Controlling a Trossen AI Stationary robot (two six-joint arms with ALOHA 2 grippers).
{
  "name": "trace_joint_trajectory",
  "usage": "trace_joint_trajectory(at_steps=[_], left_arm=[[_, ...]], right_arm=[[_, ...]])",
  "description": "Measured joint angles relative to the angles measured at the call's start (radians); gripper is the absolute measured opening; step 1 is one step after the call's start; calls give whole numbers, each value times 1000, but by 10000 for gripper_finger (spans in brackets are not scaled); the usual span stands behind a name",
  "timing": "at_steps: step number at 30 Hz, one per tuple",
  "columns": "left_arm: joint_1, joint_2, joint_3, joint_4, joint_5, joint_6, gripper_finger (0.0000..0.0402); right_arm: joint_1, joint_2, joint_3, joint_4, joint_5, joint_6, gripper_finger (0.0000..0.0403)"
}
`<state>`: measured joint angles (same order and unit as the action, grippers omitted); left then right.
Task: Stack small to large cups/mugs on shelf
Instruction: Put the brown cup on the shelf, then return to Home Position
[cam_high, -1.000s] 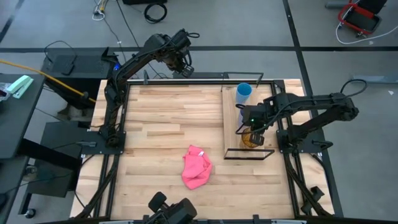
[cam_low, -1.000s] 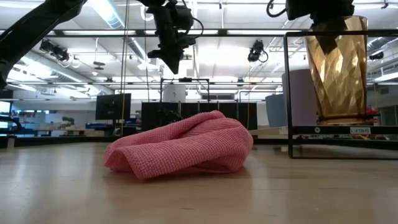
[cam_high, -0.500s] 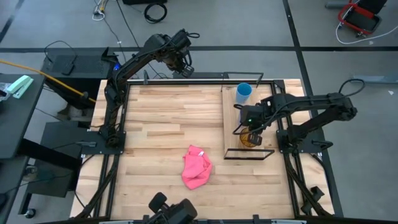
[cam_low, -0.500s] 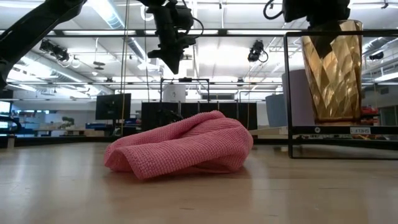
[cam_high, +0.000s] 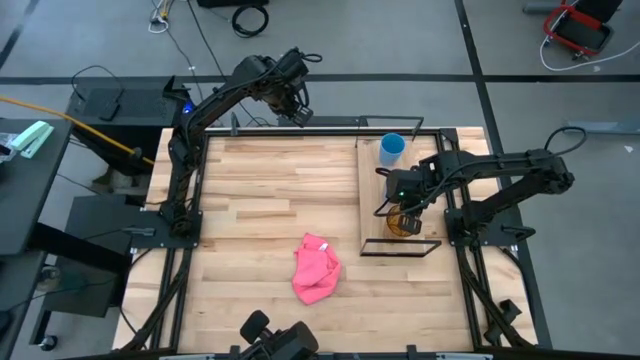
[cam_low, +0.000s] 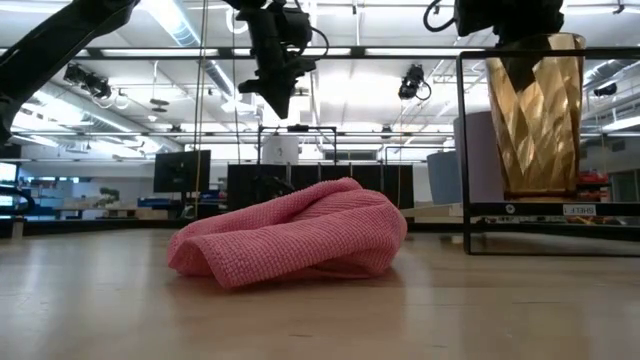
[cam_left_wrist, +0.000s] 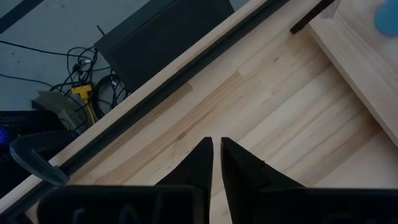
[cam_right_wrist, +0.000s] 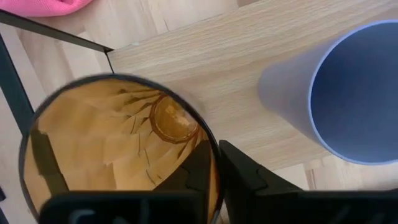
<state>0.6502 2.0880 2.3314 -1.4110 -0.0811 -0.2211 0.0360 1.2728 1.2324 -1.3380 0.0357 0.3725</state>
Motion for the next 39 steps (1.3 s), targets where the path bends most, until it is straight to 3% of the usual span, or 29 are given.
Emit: trace_joint_trajectory(at_steps=[9,21,39], left_arm=[[0,0,0,-7,0,0,35],[0,0,0,-8,0,-2,40],[-10,0,0,8,-1,-37,33]], right_arm=[[0,0,0,1,0,21,83],[-1,-45,0,0,0,45,103],[-1,-329,0,-7,-5,141,103]])
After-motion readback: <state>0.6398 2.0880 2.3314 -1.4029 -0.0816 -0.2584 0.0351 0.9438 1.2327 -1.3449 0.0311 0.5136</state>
